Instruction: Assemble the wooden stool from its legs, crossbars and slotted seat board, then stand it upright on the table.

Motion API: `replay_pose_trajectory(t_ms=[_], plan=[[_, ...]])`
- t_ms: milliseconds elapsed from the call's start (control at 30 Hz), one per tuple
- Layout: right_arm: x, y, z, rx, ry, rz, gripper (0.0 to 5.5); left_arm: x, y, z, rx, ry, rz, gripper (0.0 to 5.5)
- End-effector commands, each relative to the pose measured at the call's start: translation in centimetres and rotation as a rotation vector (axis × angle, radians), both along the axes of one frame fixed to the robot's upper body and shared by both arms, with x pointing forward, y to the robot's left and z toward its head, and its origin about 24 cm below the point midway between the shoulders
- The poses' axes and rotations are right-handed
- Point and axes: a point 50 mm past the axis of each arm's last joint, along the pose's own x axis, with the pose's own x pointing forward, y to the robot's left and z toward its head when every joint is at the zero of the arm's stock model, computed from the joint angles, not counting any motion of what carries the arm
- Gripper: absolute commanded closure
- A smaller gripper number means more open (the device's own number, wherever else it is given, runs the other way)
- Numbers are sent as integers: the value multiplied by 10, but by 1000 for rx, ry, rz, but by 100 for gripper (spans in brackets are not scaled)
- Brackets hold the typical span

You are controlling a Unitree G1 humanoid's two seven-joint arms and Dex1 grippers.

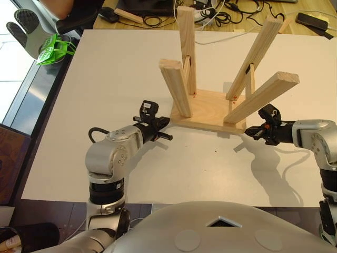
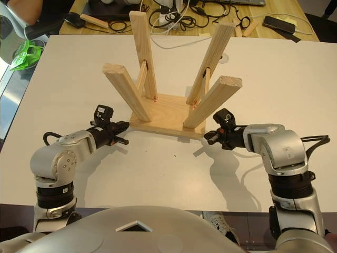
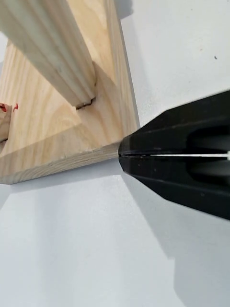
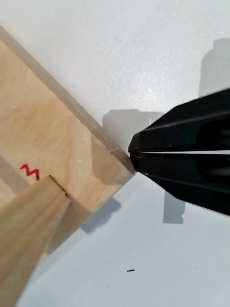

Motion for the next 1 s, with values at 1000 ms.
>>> replay_pose_trajectory(t_ms=[1000], plan=[[-2,27,56,561,-118,127,550,-7,-20,61,-319,-139,-289,549]])
